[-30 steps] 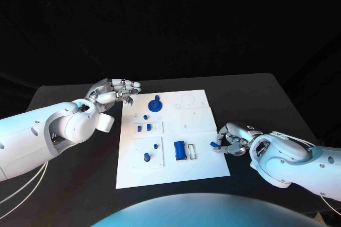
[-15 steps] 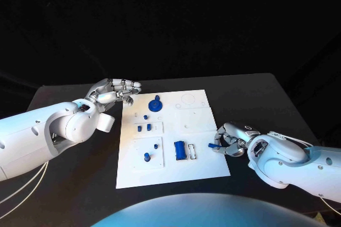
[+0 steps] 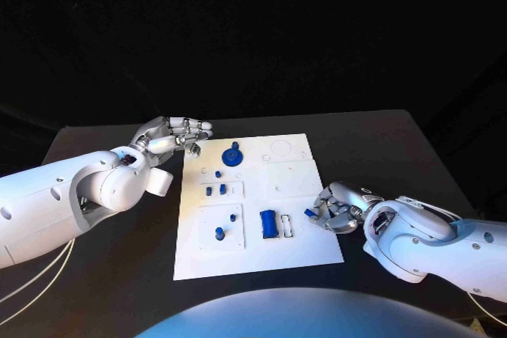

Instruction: Assemble the parts on the task board

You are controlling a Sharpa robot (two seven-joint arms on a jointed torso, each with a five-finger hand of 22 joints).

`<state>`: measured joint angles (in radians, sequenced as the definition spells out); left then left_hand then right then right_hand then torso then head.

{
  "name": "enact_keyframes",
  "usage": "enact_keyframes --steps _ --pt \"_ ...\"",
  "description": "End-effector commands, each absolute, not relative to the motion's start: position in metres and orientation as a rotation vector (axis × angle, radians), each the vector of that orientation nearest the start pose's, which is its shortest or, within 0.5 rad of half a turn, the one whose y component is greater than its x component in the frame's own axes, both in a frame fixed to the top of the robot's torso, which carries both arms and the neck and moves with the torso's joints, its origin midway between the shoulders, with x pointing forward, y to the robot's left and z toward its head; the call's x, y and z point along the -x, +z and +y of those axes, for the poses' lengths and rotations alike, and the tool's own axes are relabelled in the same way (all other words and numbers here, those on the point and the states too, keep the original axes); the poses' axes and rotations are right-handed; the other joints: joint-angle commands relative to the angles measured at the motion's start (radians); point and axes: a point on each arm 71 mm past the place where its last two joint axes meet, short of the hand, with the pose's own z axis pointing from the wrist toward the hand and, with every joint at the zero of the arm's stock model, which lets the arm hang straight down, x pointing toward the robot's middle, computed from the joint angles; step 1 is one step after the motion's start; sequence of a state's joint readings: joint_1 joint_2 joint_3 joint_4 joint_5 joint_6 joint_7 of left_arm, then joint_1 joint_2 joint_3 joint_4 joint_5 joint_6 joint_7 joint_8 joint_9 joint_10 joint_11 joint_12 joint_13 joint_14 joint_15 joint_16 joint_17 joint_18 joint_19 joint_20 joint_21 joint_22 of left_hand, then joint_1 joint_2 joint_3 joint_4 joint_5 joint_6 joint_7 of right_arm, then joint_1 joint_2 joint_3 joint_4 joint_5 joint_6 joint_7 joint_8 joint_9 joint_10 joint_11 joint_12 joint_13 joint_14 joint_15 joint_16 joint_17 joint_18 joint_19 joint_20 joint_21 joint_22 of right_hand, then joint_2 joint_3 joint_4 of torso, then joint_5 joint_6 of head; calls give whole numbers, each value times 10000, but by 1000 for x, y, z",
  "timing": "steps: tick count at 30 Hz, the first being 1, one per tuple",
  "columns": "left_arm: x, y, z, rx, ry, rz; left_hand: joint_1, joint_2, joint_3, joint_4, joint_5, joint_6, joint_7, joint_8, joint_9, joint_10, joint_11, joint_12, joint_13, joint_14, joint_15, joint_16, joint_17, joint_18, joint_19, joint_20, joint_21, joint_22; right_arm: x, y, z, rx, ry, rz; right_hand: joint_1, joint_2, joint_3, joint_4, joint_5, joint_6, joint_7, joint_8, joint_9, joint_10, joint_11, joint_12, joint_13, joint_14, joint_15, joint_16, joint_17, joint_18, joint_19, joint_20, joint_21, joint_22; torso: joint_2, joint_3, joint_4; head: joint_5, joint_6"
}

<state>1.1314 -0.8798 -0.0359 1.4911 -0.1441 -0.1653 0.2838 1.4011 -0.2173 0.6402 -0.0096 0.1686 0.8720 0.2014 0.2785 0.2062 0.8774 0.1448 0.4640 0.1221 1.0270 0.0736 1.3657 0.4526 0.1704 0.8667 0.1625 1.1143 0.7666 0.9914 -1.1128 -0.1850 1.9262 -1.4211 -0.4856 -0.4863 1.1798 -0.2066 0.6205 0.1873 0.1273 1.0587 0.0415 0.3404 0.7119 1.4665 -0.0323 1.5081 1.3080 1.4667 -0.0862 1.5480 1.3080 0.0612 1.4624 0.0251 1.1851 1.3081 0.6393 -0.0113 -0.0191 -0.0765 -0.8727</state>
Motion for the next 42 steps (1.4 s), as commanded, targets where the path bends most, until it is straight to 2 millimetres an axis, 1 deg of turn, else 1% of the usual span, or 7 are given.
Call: enact_keyframes --steps 1,11,16,20,27,31,42 --pt "-477 -216 224 10478 -15218 16465 -73 45 16 32 40 -73 -6 60 -14 -49 -1 36 -15 -62 -22 60 -10 152 -26 59 -49 -10 -338 -276 -226 -3273 5522 19793 -359 -17 644 -555 -41 -19 26 35 398 894 29 63 2378 924 -14 23 2060 37 157 -22 -12 1744 7 2 -3 11 1" --pt "-477 -215 224 10471 -15248 16473 -73 45 16 32 40 -73 -6 60 -14 -49 -1 36 -15 -62 -22 60 -10 152 -26 59 -49 -10 -337 -277 -209 -4018 6144 19935 -895 -75 441 -415 -65 28 33 33 473 907 37 103 2397 934 -9 40 2105 34 173 -16 4 1755 10 -6 1 38 1" --pt "-476 -215 224 10470 -15257 16481 -101 48 13 52 38 -81 -4 67 -16 -62 2 45 -16 -65 -17 65 -15 151 -27 62 -52 -13 -337 -281 -204 -4115 6189 20287 -1246 -151 129 -311 -95 84 40 31 520 913 44 121 2406 938 -4 47 2125 27 188 -14 35 1765 8 -1 3 56 1" --pt "-476 -215 225 10475 -15252 16491 -101 48 13 52 38 -81 -4 67 -16 -62 2 45 -16 -65 -17 65 -15 151 -27 62 -52 -13 -336 -285 -202 -4076 6098 20627 -1351 -160 -8 -281 -94 94 40 19 534 912 44 117 2405 937 -5 47 2124 31 185 -14 8 1760 7 7 1 48 1" --pt "-476 -215 224 10475 -15266 16523 -101 48 13 52 38 -81 -4 67 -16 -62 2 45 -16 -65 -17 65 -15 151 -27 62 -52 -13 -335 -289 -198 -3875 5989 21040 -1502 -174 -208 -217 -90 122 39 4 550 910 45 105 2400 939 -3 50 2131 33 184 -12 -6 1758 10 7 -19 59 1" --pt "-476 -215 224 10475 -15273 16534 -101 48 13 52 38 -81 -4 67 -16 -62 2 45 -16 -65 -17 65 -15 151 -27 62 -52 -13 -335 -291 -196 -3794 5967 21166 -1552 -188 -287 -194 -88 140 35 2 557 909 42 103 2400 938 -4 49 2129 32 187 -12 1 1760 14 3 -11 65 1" --pt "-476 -215 226 10486 -15245 16545 -101 48 13 52 38 -81 -4 67 -16 -62 2 45 -16 -65 -17 65 -15 151 -27 62 -52 -13 -335 -295 -194 -3586 5829 21257 -1566 -185 -318 -188 -85 152 29 3 561 910 40 106 2401 938 -5 49 2130 34 184 -13 -13 1758 16 1 -13 74 1"
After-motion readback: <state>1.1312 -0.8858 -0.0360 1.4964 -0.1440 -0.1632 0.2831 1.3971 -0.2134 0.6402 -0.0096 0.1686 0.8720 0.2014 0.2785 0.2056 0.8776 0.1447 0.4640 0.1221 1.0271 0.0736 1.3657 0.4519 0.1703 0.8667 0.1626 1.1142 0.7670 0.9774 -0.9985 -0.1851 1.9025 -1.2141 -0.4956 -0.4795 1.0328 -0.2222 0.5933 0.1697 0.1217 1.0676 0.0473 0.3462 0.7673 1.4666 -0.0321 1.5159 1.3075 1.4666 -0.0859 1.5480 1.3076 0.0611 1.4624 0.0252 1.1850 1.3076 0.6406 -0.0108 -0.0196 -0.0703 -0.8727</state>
